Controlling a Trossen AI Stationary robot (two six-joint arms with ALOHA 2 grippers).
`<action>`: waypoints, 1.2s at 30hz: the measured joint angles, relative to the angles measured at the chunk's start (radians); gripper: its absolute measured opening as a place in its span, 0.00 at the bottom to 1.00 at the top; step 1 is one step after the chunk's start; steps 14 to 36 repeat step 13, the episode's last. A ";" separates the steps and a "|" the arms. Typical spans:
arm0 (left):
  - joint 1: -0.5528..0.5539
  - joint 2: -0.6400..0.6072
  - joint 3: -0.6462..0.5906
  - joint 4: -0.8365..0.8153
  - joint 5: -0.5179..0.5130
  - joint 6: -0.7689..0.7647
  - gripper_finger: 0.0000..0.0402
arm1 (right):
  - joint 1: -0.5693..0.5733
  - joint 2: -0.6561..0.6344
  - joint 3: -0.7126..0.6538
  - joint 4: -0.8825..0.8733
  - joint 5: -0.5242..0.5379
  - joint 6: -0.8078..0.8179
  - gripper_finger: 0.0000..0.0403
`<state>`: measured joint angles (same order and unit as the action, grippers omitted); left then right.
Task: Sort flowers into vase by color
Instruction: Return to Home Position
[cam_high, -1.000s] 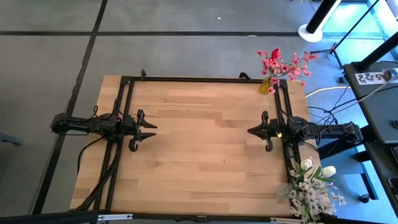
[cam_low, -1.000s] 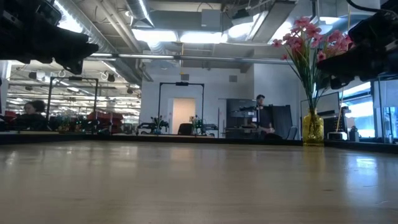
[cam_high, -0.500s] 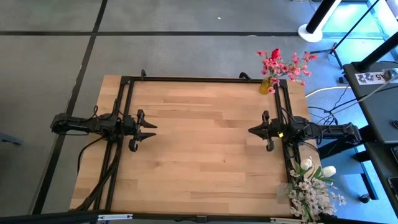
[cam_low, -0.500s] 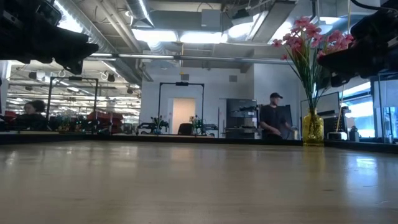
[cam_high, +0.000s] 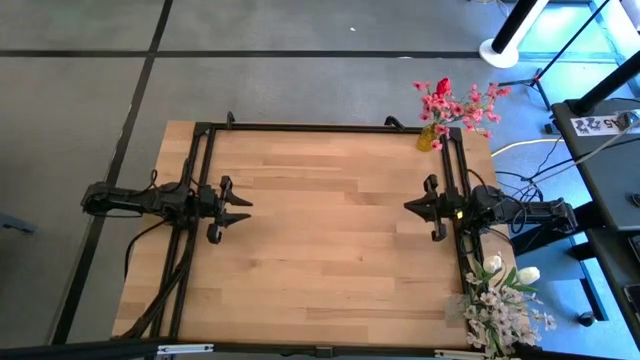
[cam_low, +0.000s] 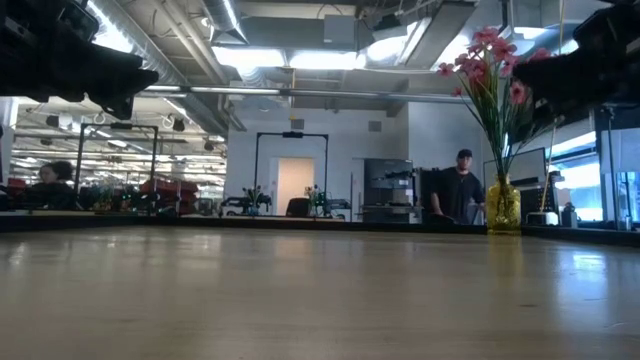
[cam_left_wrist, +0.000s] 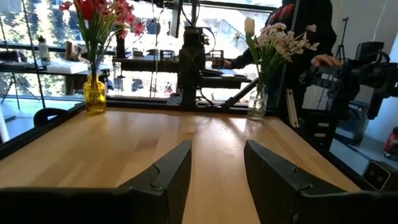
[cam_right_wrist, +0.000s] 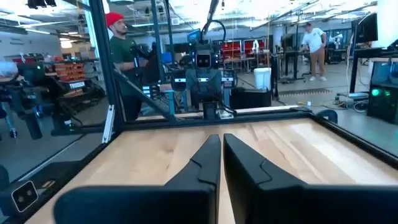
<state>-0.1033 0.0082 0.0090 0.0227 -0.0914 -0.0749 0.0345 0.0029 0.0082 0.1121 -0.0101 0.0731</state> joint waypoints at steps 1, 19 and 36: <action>0.000 0.000 0.000 0.001 0.000 0.000 0.36 | 0.000 0.000 0.000 -0.011 0.000 0.000 0.05; 0.000 0.000 0.000 0.000 0.000 0.000 0.36 | 0.000 0.000 0.000 -0.083 0.000 0.000 0.05; 0.000 0.000 0.000 0.000 0.000 0.000 0.36 | 0.000 0.000 0.000 -0.083 0.000 0.000 0.05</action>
